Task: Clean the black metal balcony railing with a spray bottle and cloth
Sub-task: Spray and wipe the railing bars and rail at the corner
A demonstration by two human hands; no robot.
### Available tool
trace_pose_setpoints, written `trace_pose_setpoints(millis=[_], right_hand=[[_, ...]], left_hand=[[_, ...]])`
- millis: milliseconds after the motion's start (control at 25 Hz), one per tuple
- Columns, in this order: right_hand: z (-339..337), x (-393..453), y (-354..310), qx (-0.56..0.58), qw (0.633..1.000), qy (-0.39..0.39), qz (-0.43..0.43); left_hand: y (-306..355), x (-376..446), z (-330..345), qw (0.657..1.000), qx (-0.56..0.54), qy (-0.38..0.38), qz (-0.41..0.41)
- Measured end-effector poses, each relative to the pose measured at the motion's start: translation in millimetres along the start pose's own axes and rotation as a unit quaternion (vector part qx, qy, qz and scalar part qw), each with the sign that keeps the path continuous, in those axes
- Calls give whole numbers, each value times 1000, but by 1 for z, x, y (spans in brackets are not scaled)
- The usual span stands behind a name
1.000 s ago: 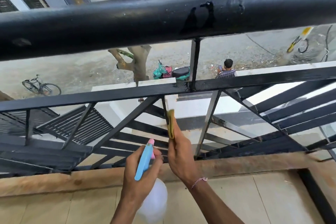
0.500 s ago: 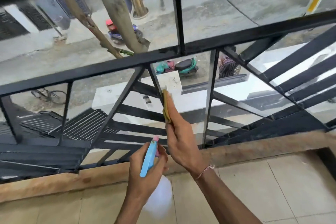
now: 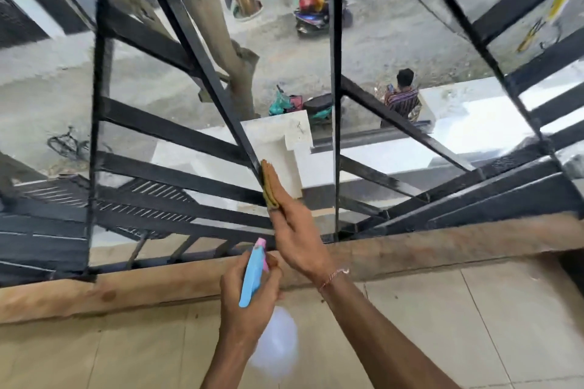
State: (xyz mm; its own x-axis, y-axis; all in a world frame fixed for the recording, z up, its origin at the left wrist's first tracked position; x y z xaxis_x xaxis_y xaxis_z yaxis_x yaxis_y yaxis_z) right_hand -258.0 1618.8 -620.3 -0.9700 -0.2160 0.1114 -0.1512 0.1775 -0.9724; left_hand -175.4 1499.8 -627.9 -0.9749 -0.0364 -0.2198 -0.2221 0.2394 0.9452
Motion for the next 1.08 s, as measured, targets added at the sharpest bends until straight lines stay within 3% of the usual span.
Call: trace_pose_setpoints(millis=[120,280,440,680,880,960,1000,1080], right_hand=[[15,-5,28,-35,997,6,-67],[30,-24,126,-46,999,-17,5],[42,-36,190,-92,992,-35,73],[52,-8,228,-108,983,4,145],[52,-14,257,-170,979,-50,102],[53,-29,258,-184,973,-94,100],[49,-34,260,-218,965,-110,93],[30,-38,256,-363,926,-56,85]], left_hand=[[-31,13,10,1000,-12,-6,0],[-89,23,20,999,-13,33,-29],[-115,33,24,1000,5,14,-9],[-131,48,34,1000,8,-5,18],[-131,64,45,995,29,-77,48],[-135,62,45,996,31,-71,39],[-137,61,43,997,26,-63,28],[-140,62,41,998,11,-58,7]])
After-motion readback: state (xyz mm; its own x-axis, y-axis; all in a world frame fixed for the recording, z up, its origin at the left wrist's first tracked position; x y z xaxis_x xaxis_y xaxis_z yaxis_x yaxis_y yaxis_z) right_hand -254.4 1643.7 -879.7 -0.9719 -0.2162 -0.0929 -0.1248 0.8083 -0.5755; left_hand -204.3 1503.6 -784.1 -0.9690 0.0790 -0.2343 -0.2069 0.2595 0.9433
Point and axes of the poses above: each hand's wrist, its own x-axis towards the middle knuckle, its own z-axis out of the palm, y = z × x, the point moved 5 cm from there along x, towards the middle knuckle, and after that the axes turned 10 degrees about -y, right-handed, at the moved point
